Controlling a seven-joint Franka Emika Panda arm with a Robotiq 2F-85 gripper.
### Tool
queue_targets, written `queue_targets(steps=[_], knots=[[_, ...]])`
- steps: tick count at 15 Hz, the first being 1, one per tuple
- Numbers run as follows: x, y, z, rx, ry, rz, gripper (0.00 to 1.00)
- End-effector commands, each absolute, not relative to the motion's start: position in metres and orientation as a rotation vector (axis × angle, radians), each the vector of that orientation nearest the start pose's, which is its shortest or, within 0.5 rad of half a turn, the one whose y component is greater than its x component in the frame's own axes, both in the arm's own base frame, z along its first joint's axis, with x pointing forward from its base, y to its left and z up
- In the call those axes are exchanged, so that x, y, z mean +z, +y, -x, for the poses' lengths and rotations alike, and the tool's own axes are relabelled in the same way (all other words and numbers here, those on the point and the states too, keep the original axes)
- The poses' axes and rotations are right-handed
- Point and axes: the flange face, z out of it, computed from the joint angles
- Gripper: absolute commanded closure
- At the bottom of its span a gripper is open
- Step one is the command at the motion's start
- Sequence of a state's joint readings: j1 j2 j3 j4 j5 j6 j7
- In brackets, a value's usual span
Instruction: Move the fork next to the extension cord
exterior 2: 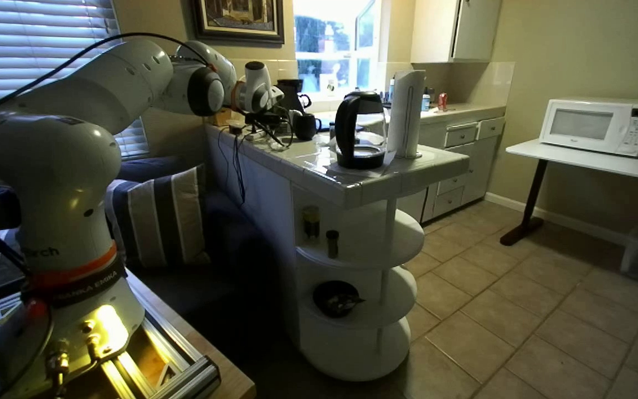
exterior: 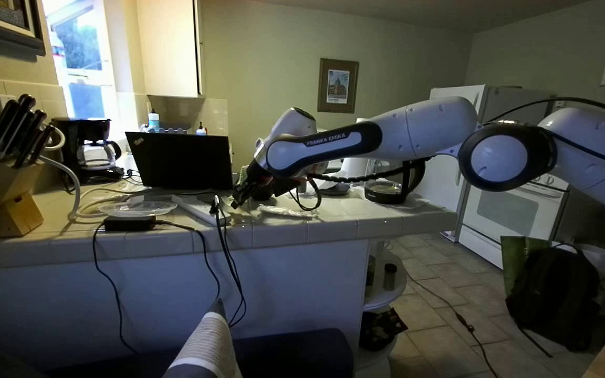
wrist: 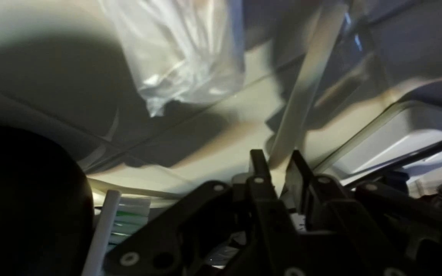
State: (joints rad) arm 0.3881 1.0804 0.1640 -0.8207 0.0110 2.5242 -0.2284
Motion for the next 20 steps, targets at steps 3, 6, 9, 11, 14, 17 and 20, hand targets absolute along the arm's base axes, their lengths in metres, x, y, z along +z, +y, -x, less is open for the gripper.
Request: queue_targets(steps=[3, 6, 9, 11, 14, 17, 20], knots=[[0.321, 0.391, -0.753, -0.814, -0.856, 2.653, 0.95], [0.320, 0.399, -0.750, -0.793, -0.879, 2.645, 0.95], [0.321, 0.405, -0.748, -0.794, -0.894, 2.648, 0.56], [0.325, 0.406, -0.747, -0.826, -0.904, 2.680, 0.42], [0.331, 0.401, -0.749, -0.851, -0.911, 2.744, 0.19], [0.339, 0.397, -0.750, -0.857, -0.910, 2.811, 0.00], [0.355, 0.401, -0.743, -0.806, -0.940, 2.842, 0.00]])
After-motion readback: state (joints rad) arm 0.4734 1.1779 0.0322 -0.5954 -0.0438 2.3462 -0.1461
